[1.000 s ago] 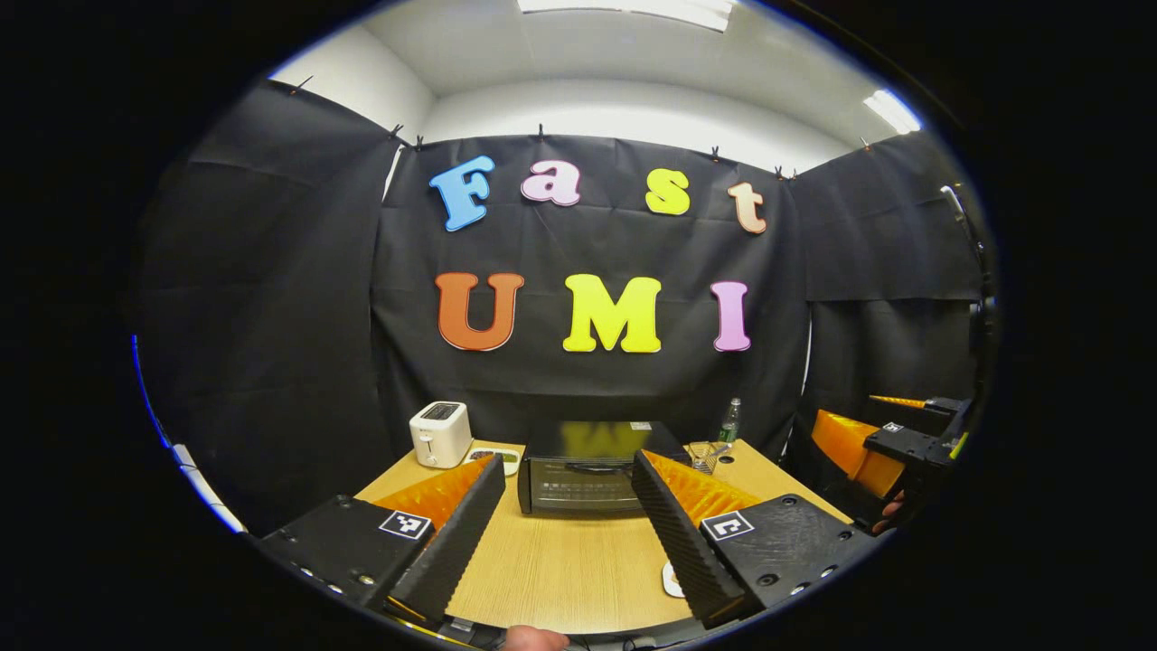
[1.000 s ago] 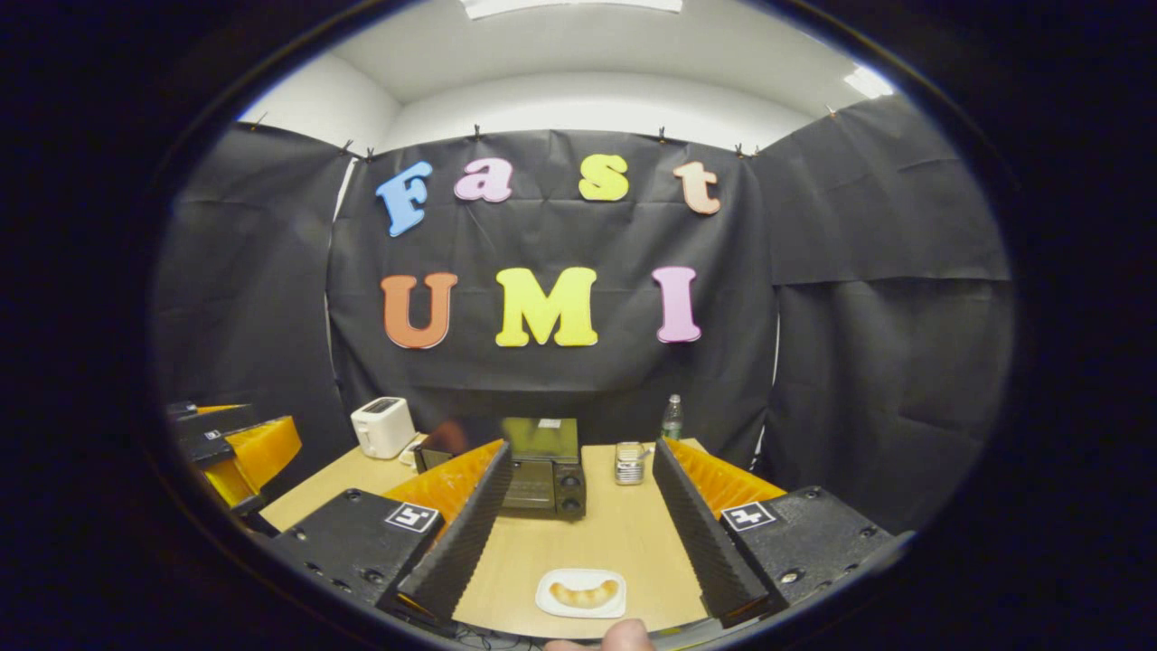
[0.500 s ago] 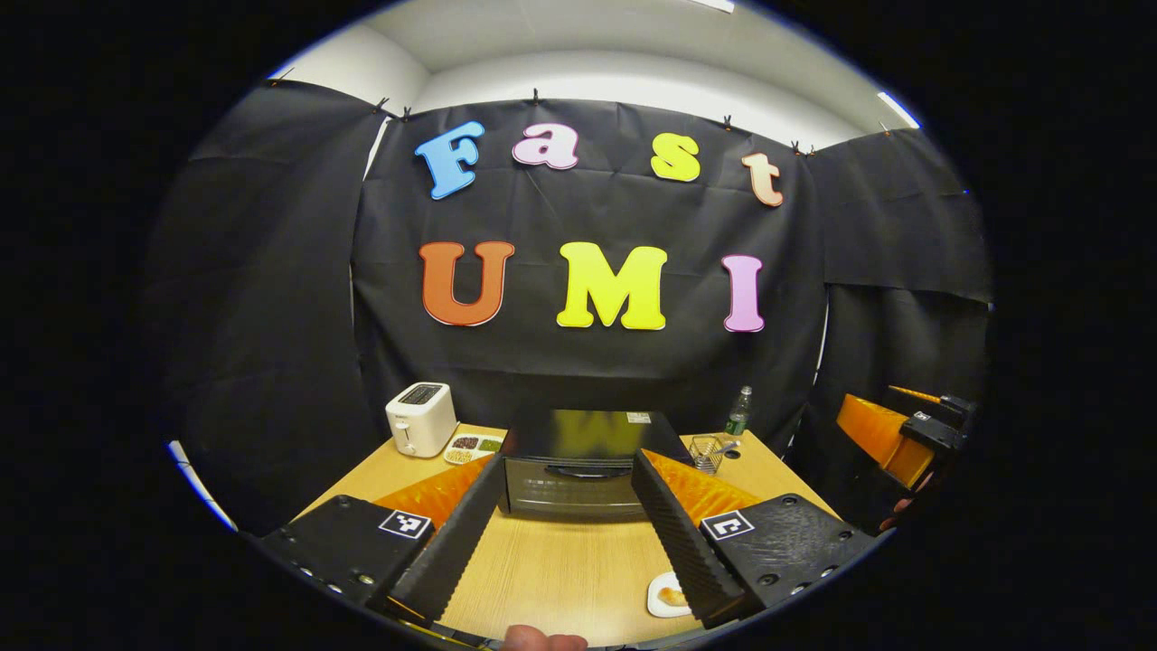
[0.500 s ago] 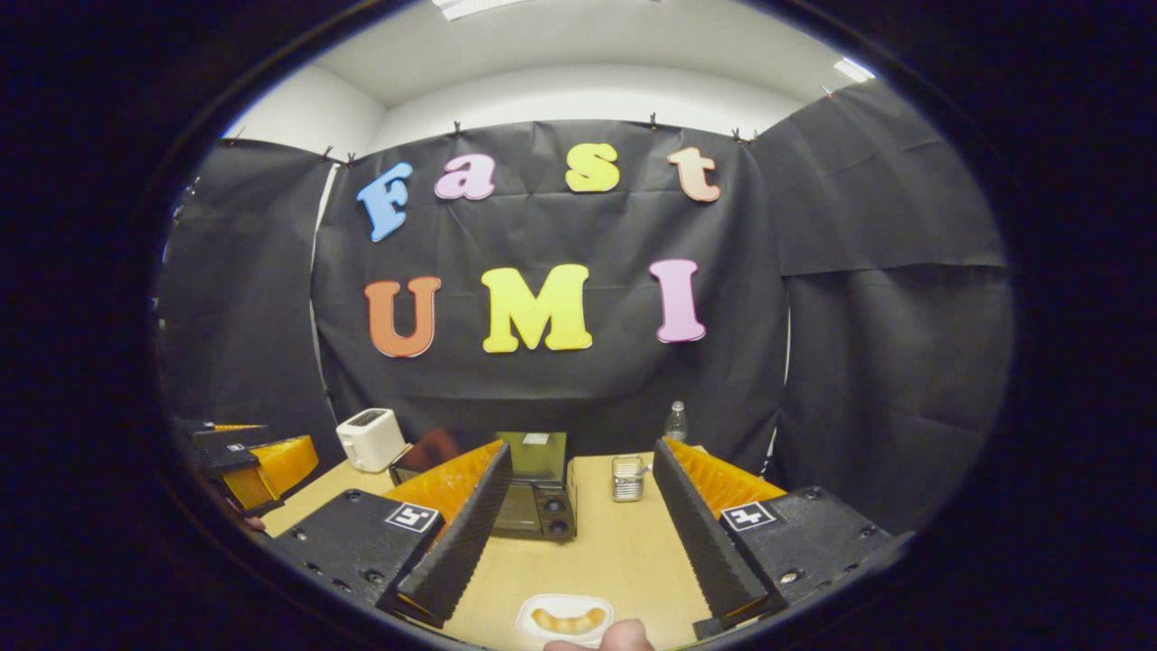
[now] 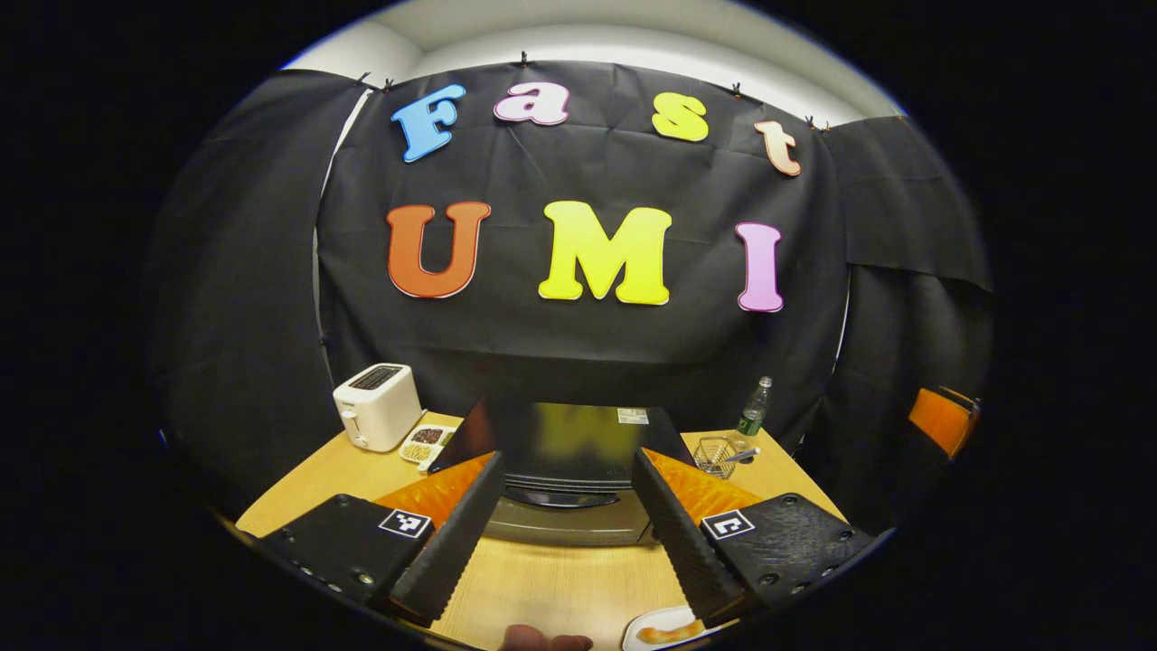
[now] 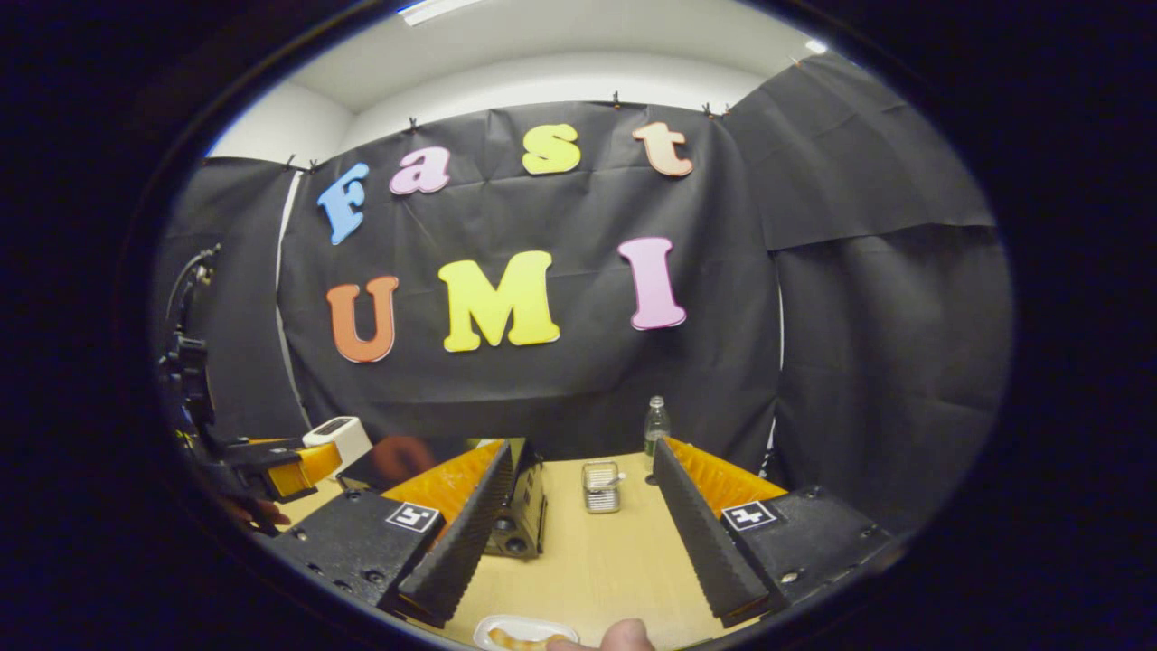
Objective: Open the electric oven with the left hand, put the food in, and close the electric oven.
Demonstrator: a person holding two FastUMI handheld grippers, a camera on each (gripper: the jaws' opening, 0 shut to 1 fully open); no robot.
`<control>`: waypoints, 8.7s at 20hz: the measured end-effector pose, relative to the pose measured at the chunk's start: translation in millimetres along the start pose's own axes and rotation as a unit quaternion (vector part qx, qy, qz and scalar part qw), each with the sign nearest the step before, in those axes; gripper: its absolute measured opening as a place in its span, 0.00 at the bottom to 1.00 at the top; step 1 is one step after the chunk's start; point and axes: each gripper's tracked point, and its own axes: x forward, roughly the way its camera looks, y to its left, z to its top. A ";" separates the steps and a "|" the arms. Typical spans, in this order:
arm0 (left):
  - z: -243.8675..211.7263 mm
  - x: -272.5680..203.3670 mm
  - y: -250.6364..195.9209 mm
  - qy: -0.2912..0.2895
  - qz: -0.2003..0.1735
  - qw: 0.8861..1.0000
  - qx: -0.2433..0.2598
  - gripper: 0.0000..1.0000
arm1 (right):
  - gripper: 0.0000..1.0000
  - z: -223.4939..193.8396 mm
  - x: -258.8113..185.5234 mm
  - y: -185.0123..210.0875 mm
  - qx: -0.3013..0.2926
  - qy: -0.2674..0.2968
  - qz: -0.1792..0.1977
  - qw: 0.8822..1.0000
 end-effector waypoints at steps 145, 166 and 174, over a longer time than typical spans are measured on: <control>4.0 -195.8 206.5 -0.011 -0.021 1.000 0.002 0.93 | 0.16 -229.5 45.5 233.7 0.331 0.297 0.032 0.895; -16.6 -216.1 240.2 0.055 0.072 0.996 -0.025 0.93 | 0.25 -279.8 213.5 281.4 0.398 0.224 0.019 0.889; -11.9 -224.1 223.1 0.035 0.046 0.998 -0.013 0.93 | 0.80 -268.2 171.2 276.0 0.397 0.218 0.012 0.892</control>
